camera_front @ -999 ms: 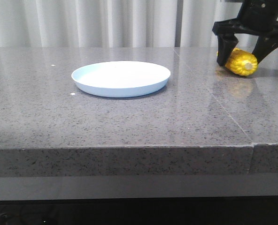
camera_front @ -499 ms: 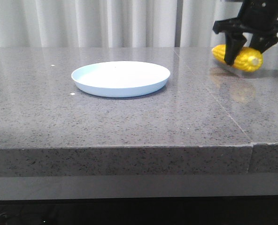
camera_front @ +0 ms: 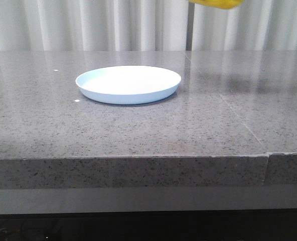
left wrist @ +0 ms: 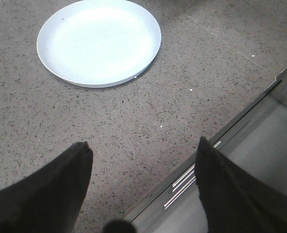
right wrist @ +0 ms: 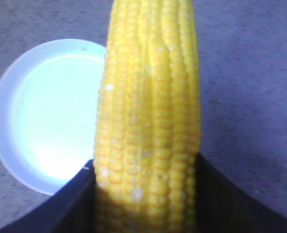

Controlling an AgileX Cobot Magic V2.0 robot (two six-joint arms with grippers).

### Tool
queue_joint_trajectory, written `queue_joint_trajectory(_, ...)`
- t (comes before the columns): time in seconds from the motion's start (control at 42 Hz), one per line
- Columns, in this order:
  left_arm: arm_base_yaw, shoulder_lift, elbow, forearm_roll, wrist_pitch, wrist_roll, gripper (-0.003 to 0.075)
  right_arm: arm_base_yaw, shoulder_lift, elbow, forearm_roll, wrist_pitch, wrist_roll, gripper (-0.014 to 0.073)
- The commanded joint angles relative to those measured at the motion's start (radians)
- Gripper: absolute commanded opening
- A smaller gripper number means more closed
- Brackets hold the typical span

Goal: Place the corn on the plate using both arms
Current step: 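Lift the corn cob with the right gripper toward the plate, then lower the corn onto the plate and open the right gripper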

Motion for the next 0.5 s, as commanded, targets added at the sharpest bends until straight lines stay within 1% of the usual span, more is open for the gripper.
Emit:
queue_joint_trajectory(0.0,-0.008,-0.011,-0.027,-0.009,-0.071,-0.001,0.0438,0.068,-0.034,-0.030,0.012,-0.081,0.042,0.0251)
queue_joint_trajectory(0.166,-0.008,-0.011,-0.027,-0.009,-0.071,-0.001,0.0438,0.140,0.038,-0.030,0.011,-0.163,0.108,0.0251)
queue_joint_trajectory(0.285,-0.008,-0.011,-0.027,-0.009,-0.071,-0.001,0.0438,0.152,0.103,-0.030,0.011,-0.185,0.138,0.0251)
queue_joint_trajectory(0.476,-0.008,-0.011,-0.027,-0.009,-0.071,-0.001,0.0438,0.152,0.194,-0.030,0.011,-0.196,0.144,0.0251)
